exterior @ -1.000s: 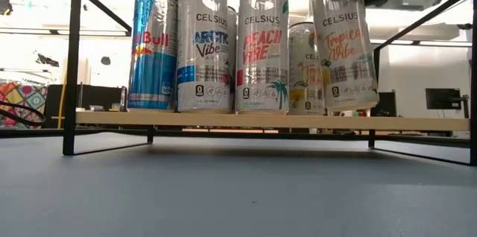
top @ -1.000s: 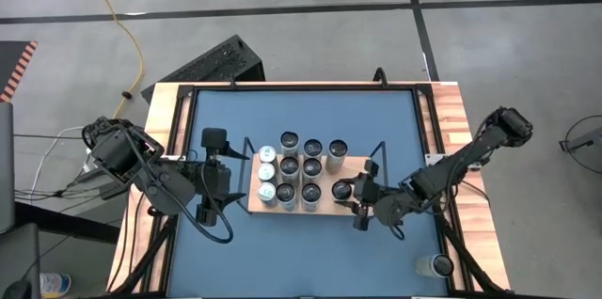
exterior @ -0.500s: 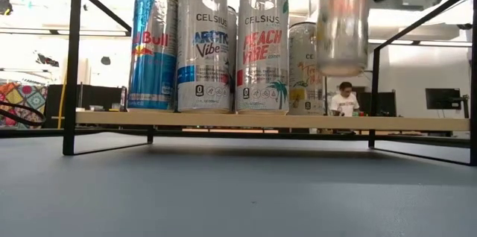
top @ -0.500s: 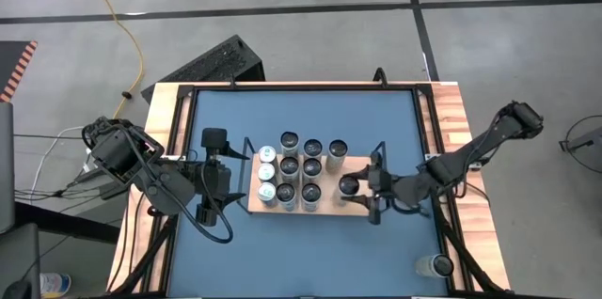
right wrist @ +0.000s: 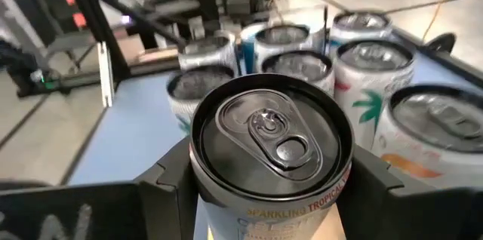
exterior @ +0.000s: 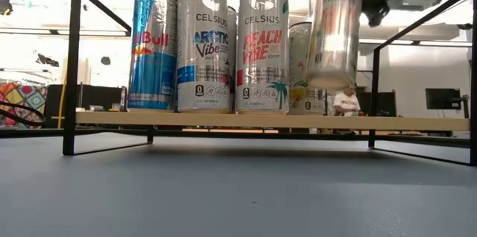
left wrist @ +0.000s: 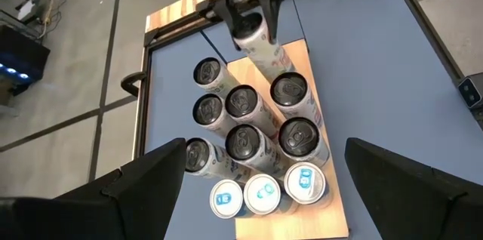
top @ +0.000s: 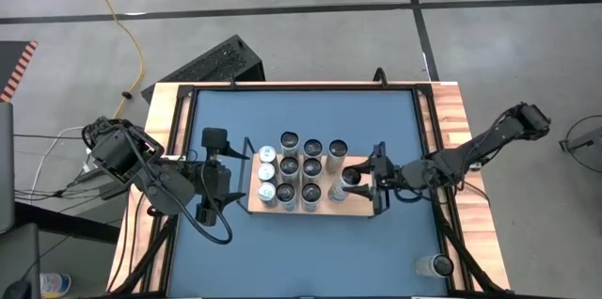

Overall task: Place canned beverage on shelf
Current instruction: Put the top yellow soda can on the shelf aligned with the other yellow soda can

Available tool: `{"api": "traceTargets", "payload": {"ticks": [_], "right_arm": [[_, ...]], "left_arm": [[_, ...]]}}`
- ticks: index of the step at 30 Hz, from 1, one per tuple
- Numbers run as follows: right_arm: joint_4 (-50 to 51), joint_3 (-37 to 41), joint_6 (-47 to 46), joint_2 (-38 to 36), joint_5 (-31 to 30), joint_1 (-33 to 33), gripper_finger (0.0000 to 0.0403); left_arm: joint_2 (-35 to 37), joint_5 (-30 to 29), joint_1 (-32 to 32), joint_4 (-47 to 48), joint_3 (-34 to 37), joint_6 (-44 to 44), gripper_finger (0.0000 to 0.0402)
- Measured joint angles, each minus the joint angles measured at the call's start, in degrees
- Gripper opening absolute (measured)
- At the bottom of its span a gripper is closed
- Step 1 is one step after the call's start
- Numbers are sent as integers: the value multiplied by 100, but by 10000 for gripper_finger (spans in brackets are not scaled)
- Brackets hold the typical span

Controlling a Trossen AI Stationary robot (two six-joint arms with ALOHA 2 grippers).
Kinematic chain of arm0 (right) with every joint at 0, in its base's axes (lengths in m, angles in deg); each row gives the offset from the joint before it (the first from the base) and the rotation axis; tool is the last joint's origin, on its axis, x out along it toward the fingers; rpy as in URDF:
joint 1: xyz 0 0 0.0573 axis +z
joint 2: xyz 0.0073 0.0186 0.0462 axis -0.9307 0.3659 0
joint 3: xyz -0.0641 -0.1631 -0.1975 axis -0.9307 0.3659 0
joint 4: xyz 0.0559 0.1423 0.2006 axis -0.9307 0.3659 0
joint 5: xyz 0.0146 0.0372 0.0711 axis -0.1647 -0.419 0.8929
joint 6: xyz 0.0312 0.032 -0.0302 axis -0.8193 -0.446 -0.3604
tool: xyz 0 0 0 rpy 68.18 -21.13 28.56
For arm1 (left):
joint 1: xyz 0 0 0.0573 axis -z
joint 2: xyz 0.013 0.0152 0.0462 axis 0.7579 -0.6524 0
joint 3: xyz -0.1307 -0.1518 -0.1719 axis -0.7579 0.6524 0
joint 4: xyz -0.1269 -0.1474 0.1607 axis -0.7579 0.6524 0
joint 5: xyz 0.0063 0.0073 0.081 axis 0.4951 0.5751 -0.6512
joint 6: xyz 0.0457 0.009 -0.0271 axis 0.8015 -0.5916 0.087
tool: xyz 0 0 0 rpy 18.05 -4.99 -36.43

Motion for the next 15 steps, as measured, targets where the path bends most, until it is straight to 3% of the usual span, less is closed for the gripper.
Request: {"api": "traceTargets", "payload": {"ticks": [15], "right_arm": [[782,-560,142,626,274,-316,218]], "left_arm": [[0,2,0,-2,0,44,348]]}}
